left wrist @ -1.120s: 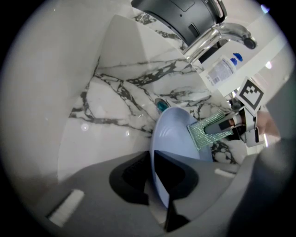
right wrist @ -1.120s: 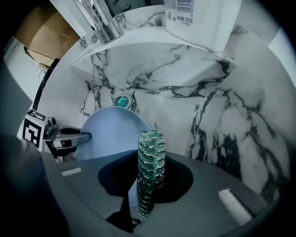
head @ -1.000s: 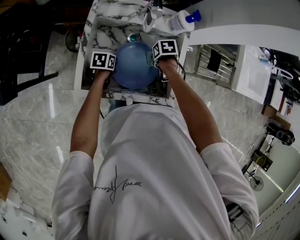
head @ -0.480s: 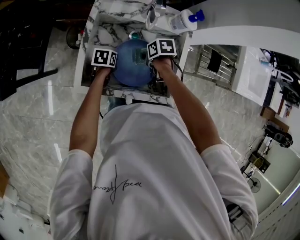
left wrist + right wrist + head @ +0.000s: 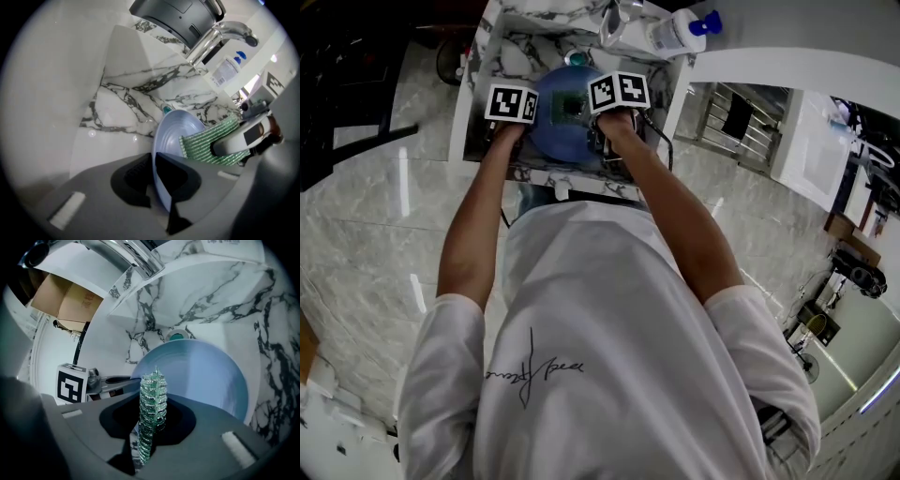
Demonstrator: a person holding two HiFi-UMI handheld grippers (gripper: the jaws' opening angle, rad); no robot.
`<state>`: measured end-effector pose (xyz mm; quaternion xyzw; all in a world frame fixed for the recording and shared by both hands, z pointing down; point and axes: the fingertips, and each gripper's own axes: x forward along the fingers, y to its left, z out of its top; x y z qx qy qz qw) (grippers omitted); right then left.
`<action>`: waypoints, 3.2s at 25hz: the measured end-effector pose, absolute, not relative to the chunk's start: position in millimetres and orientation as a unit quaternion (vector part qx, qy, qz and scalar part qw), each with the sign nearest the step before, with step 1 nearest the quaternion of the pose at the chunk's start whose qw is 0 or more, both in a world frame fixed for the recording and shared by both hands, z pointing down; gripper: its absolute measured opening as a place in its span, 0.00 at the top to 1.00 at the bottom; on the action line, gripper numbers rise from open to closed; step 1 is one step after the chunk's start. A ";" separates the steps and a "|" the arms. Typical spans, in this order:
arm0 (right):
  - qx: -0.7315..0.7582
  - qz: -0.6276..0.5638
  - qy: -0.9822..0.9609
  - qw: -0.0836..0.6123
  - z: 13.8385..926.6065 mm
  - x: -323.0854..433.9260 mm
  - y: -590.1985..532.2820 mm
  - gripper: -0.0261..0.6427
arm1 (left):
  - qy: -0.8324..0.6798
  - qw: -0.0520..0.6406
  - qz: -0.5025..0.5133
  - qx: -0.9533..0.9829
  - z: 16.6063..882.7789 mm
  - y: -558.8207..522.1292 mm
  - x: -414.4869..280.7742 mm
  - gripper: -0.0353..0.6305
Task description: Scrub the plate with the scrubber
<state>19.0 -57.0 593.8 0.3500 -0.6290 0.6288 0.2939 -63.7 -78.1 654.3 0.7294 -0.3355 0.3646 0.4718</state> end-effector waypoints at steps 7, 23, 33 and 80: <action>0.333 0.640 -0.626 0.296 602.4 7.0 -46.0 0.86 | -0.339 0.469 0.368 0.728 655.6 -77.6 -65.4 0.82; 0.308 0.641 -0.627 0.318 624.8 -8.5 -21.2 0.86 | -0.336 0.468 0.364 0.732 654.3 -78.6 -63.4 0.82; 0.318 0.640 -0.622 0.321 628.1 -1.5 -18.1 0.86 | -0.334 0.469 0.361 0.733 652.4 -78.9 -63.3 0.81; 0.353 0.631 -0.600 0.342 627.5 58.1 -1.9 0.86 | -0.336 0.458 0.373 0.734 655.7 -79.6 -65.1 0.81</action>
